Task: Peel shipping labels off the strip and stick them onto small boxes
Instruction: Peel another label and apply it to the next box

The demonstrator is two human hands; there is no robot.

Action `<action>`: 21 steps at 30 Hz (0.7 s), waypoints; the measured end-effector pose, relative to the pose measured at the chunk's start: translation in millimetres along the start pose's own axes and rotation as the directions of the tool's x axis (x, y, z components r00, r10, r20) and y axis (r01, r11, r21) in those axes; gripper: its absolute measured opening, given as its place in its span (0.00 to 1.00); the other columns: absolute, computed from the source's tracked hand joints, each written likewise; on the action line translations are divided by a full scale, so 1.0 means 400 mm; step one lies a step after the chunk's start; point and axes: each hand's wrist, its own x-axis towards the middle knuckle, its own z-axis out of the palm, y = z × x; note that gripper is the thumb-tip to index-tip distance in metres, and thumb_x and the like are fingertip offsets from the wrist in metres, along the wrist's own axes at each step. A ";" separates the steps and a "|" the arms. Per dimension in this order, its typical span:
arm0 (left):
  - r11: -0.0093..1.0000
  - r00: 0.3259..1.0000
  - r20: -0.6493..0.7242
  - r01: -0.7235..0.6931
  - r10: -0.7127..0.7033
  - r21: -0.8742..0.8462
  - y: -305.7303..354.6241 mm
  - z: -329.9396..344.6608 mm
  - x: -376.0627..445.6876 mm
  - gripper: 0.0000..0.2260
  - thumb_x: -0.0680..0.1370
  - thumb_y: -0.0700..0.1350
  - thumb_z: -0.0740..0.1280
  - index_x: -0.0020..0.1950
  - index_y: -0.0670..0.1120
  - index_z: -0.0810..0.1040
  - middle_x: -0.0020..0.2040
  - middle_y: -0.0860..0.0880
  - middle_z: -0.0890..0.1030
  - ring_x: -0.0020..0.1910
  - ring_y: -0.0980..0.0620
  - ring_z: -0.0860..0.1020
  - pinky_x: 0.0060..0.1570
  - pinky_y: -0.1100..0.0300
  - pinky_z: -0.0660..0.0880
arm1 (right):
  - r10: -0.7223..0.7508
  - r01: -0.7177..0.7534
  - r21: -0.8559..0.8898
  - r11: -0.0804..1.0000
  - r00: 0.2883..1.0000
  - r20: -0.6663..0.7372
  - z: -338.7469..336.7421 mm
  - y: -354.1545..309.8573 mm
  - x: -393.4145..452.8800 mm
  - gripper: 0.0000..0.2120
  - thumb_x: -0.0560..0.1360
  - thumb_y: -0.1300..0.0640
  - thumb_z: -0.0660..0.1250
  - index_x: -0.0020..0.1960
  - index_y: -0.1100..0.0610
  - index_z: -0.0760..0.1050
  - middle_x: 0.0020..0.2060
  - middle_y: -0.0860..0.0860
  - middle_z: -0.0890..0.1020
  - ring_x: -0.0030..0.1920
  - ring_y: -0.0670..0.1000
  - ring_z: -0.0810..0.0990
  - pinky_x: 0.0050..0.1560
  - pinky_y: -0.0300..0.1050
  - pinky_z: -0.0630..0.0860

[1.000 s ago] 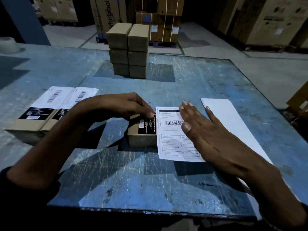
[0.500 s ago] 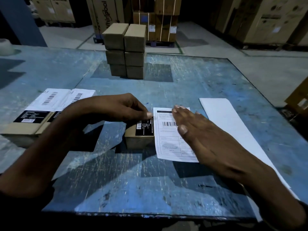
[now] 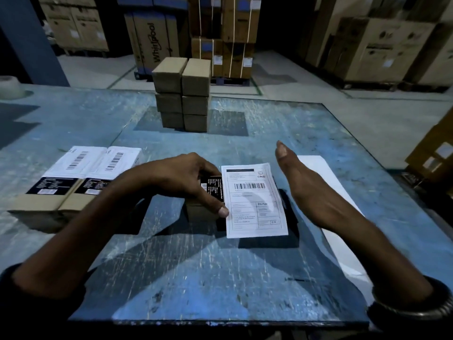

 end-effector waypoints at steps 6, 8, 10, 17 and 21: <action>0.991 0.990 -0.138 -0.002 -0.016 -0.131 -0.036 -0.003 0.036 0.23 0.65 0.52 0.86 0.58 0.53 0.87 0.52 0.60 0.88 0.53 0.61 0.86 0.60 0.59 0.79 | 0.178 -0.187 0.099 0.977 0.980 0.088 -0.015 -0.032 0.120 0.53 0.69 0.14 0.46 0.84 0.44 0.63 0.80 0.52 0.73 0.77 0.56 0.73 0.81 0.61 0.64; 0.987 0.990 -0.143 -0.010 -0.012 -0.158 -0.042 -0.002 0.047 0.24 0.65 0.50 0.86 0.59 0.52 0.86 0.53 0.60 0.88 0.54 0.61 0.86 0.60 0.60 0.78 | 0.206 -0.216 0.144 0.966 0.975 0.078 -0.008 -0.018 0.152 0.53 0.66 0.11 0.47 0.74 0.47 0.73 0.72 0.55 0.80 0.71 0.55 0.79 0.78 0.62 0.69; 0.984 0.989 -0.150 -0.017 -0.010 -0.179 -0.047 -0.001 0.053 0.24 0.65 0.49 0.86 0.60 0.51 0.86 0.54 0.59 0.88 0.55 0.61 0.86 0.59 0.62 0.78 | 0.190 -0.201 0.154 0.968 0.978 0.080 0.000 -0.008 0.174 0.39 0.75 0.18 0.45 0.63 0.45 0.76 0.61 0.53 0.85 0.62 0.52 0.82 0.76 0.58 0.70; 0.956 0.961 -0.276 -0.088 0.008 -0.279 -0.068 0.015 0.071 0.26 0.64 0.46 0.86 0.61 0.50 0.85 0.55 0.58 0.88 0.56 0.58 0.86 0.59 0.61 0.78 | 0.133 -0.185 0.252 0.950 0.969 0.209 0.004 0.023 0.215 0.37 0.79 0.22 0.50 0.67 0.47 0.82 0.56 0.50 0.89 0.63 0.57 0.85 0.76 0.65 0.70; 0.962 0.937 -0.346 -0.138 0.049 -0.237 -0.070 0.024 0.078 0.28 0.63 0.48 0.87 0.61 0.53 0.85 0.56 0.59 0.88 0.56 0.59 0.85 0.58 0.62 0.79 | 0.115 -0.212 0.287 0.934 0.940 0.320 -0.028 0.036 0.218 0.37 0.78 0.22 0.54 0.66 0.47 0.84 0.62 0.45 0.87 0.69 0.51 0.82 0.82 0.64 0.61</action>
